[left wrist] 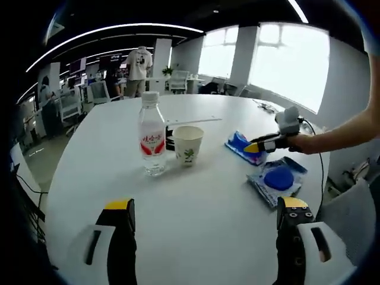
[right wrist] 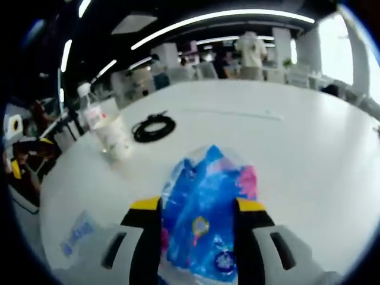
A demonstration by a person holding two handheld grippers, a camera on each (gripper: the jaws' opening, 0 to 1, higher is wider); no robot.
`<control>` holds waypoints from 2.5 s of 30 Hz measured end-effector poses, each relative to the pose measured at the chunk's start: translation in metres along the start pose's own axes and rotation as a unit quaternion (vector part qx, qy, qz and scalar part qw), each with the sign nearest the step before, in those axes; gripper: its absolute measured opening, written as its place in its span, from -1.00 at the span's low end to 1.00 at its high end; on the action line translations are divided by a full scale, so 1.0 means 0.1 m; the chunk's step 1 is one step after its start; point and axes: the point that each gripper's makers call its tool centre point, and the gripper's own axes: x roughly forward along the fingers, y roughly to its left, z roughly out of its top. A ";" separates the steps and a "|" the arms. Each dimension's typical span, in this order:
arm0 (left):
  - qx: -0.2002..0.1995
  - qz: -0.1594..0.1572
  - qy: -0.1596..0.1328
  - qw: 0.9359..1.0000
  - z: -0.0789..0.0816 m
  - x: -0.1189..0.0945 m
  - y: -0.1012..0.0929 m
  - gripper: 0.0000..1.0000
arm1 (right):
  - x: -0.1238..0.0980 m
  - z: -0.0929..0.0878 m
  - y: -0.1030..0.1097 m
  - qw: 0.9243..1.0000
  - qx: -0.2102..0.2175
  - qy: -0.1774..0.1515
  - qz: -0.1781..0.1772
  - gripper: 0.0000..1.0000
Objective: Arrange the tabletop items into an orderly group along one side of the table until the central work area is clear of visible clutter.
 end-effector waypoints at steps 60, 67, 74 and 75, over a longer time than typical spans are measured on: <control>-0.002 0.017 -0.001 1.000 -0.02 -0.23 -0.09 1.00 | -0.58 0.44 -0.52 0.924 -0.337 -0.018 0.178 -1.00; 0.001 0.030 0.001 1.000 0.01 -0.25 -0.04 1.00 | -0.65 0.38 -0.66 0.909 -0.362 -0.012 0.207 -1.00; 0.011 0.036 0.005 0.999 0.04 -0.24 0.00 1.00 | -0.67 0.37 -0.78 0.893 -0.380 -0.008 0.239 -1.00; 0.009 0.037 0.005 0.999 0.05 -0.24 0.01 0.99 | -0.66 0.38 -0.81 0.892 -0.382 -0.007 0.241 -1.00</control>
